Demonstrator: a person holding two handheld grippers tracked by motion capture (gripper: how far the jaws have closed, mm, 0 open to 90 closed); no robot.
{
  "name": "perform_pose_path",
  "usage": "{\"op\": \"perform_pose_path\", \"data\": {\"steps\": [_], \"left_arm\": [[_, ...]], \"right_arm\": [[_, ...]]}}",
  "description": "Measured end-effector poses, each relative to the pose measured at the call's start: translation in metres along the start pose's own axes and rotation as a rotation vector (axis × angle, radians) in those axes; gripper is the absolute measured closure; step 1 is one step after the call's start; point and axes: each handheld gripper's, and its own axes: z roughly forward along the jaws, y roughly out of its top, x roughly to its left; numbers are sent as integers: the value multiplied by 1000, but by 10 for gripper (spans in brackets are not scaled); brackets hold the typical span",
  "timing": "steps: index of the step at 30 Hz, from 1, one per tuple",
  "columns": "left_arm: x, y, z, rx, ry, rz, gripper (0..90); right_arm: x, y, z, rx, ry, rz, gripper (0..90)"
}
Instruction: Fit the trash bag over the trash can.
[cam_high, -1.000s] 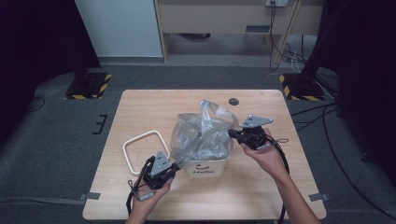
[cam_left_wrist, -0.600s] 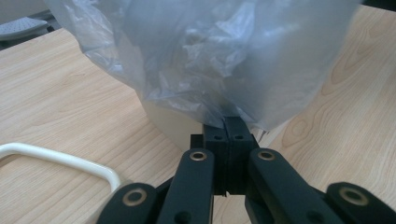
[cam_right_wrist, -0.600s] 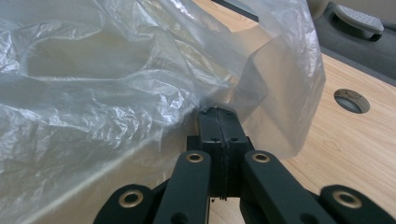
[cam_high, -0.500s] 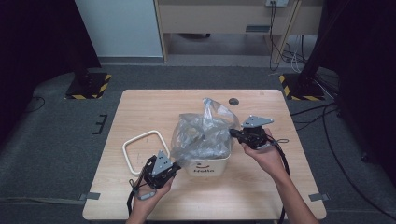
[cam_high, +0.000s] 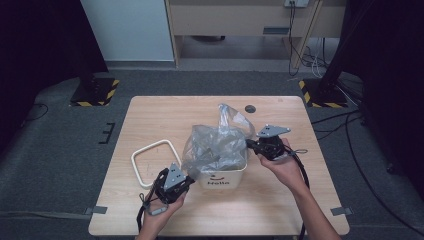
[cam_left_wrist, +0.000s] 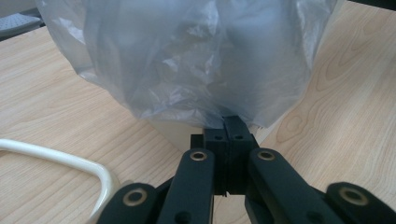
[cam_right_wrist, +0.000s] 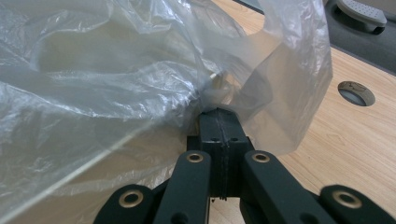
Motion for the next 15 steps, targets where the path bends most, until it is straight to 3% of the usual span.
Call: {"op": "perform_pose_path", "data": {"steps": [10,15], "left_arm": [[1,-1,-2,-1,-8,3,897],[6,-2,-11,-40,27,-14,694]], "right_arm": [[0,-1,0,10,-4,1,900],[0,-2,-3,-15,-22,0,900]]}}
